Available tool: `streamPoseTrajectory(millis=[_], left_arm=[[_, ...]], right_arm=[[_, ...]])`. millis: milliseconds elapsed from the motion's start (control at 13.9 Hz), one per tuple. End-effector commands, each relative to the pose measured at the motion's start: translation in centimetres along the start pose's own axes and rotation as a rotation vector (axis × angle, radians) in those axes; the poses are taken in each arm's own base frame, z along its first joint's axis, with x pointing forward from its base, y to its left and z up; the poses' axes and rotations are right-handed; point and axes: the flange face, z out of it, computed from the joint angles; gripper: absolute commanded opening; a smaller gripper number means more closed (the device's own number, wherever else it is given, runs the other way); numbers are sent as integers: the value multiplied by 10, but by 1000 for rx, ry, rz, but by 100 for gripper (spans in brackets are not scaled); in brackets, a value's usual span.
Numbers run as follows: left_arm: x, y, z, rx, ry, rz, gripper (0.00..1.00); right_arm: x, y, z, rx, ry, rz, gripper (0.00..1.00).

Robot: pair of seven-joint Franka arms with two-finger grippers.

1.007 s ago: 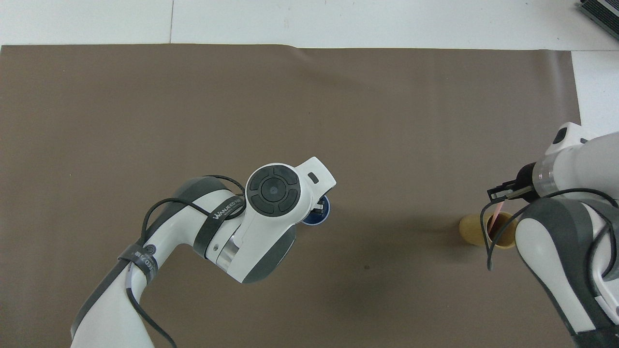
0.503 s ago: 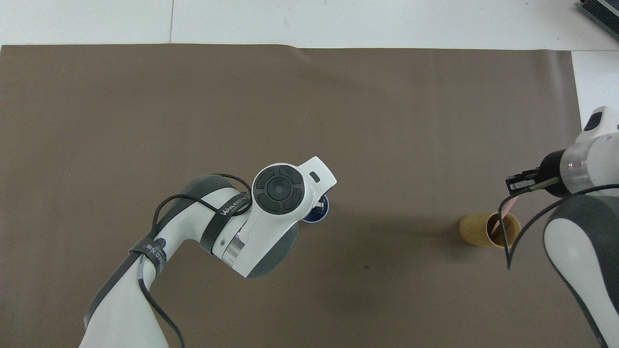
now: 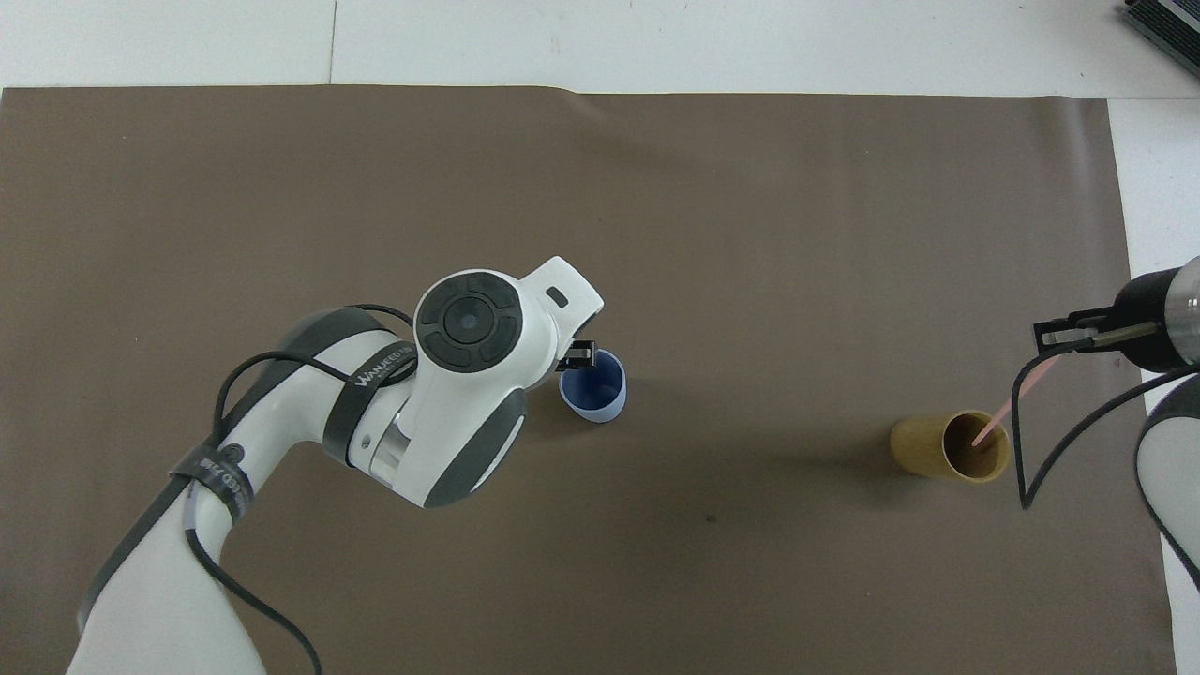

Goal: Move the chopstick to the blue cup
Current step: 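Slide the blue cup toward center while the right gripper grasps the chopstick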

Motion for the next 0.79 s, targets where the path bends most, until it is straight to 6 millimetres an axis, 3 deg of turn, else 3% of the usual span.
streamPoseTrajectory(millis=[0, 288, 575, 719], left_arm=[[7, -49, -51, 39, 22, -19, 100], [21, -145, -91, 71, -19, 55, 100], [26, -224, -107, 81, -52, 129, 100], [26, -267, -111, 81, -58, 166, 100]], right_arm=[[8, -12, -18, -6, 16, 165, 0], [6, -48, -27, -17, -34, 375, 0], [4, -101, -29, 15, -32, 572, 0], [6, -117, -31, 79, -30, 721, 0]])
